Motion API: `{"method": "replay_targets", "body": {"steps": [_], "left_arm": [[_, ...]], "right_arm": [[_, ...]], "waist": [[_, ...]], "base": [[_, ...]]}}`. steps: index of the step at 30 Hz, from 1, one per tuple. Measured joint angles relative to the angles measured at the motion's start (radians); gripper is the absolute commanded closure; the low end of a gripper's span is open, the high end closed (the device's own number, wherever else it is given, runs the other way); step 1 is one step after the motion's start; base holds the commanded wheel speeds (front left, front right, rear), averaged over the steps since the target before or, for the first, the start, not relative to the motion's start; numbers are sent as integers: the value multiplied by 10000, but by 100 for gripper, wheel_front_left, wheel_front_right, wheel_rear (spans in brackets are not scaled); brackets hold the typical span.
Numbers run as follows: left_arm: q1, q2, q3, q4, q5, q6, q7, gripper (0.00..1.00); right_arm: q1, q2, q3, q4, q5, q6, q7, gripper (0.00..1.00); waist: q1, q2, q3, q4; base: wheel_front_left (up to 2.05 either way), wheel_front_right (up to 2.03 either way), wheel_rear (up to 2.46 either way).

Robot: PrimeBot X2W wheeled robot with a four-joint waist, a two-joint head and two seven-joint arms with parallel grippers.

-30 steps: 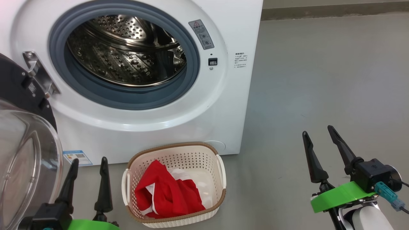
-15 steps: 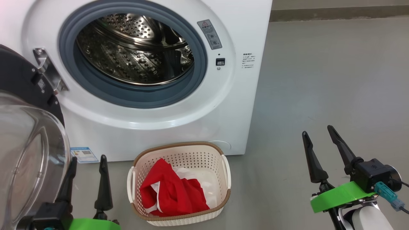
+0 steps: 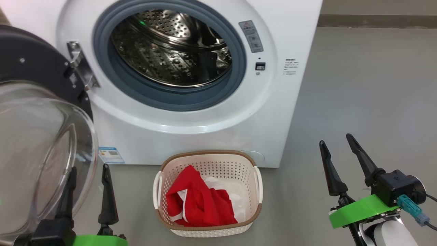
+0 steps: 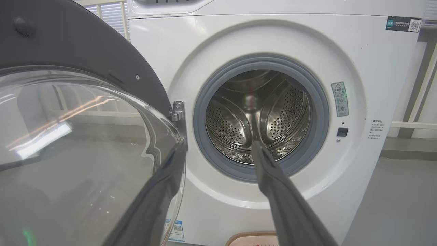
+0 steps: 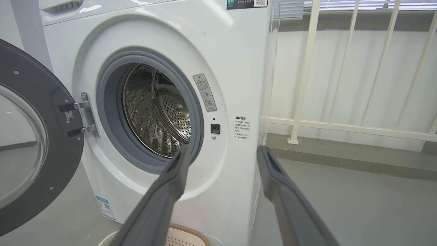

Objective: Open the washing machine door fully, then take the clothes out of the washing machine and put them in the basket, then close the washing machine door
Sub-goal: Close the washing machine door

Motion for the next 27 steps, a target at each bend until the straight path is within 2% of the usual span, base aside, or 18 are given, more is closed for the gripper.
{"method": "replay_targets", "body": {"steps": [27], "left_arm": [[97,65,4,-585,71,403,130,0]], "right_arm": [[-20,-2,389,-136,-198,0,0,0]], "waist": [[0,0,79,2140]], "base": [[0,0,0]]}}
